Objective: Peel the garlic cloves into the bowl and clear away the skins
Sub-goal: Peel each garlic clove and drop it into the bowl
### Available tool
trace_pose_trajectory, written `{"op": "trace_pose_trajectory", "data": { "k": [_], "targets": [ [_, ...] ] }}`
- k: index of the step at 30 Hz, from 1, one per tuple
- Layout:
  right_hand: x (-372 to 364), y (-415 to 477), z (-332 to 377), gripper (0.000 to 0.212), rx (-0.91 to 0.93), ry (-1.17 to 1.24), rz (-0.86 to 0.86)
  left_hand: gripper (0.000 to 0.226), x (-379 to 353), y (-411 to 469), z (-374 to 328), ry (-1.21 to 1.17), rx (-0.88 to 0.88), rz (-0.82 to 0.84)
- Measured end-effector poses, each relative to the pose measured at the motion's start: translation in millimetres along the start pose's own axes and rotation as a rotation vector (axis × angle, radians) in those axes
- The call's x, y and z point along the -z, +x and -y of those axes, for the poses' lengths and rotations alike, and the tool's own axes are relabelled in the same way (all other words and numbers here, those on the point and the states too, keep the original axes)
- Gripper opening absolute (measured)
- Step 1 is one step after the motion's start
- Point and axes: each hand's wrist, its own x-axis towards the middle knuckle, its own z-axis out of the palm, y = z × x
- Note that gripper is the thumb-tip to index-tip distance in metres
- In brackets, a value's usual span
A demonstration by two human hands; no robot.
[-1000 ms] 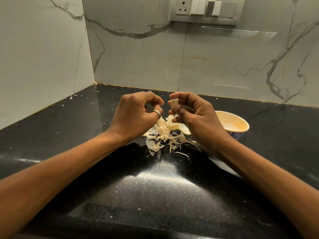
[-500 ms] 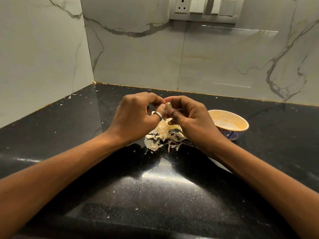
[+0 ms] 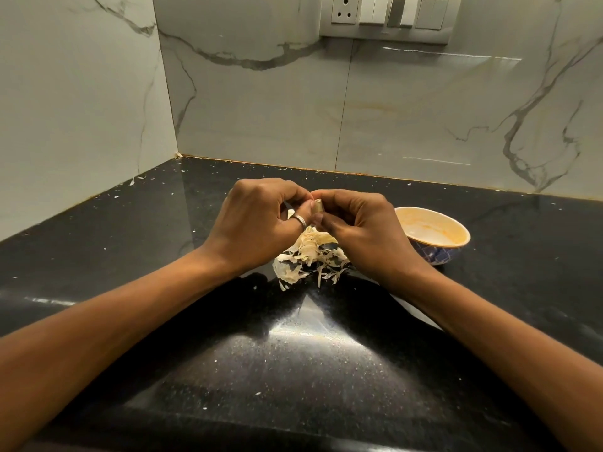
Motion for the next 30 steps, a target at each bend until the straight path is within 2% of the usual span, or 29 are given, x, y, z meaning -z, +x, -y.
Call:
{"op": "trace_pose_trajectory", "data": {
  "k": [9, 17, 26, 30],
  "targets": [
    [-1.8, -2.9, 2.1, 0.027, 0.063, -0.052, -0.004, 0.015, 0.1, -0.4, -1.1, 0.019, -0.009, -0.002],
    [-2.1, -0.8, 2.5, 0.027, 0.019, 0.011, 0.019, 0.004, 2.8, 2.5, -0.2, -0.060, 0.099, -0.013],
    [0.5, -0.7, 2.8, 0.019, 0.001, 0.020, -0.013, 0.013, 3.3, 2.3, 0.8, -0.058, -0.018, 0.023],
    [0.8, -0.6, 3.6, 0.019, -0.016, 0.022, -0.026, 0.017, 2.0, 1.7, 2.6, -0.043, -0.001, 0.033]
  ]
}}
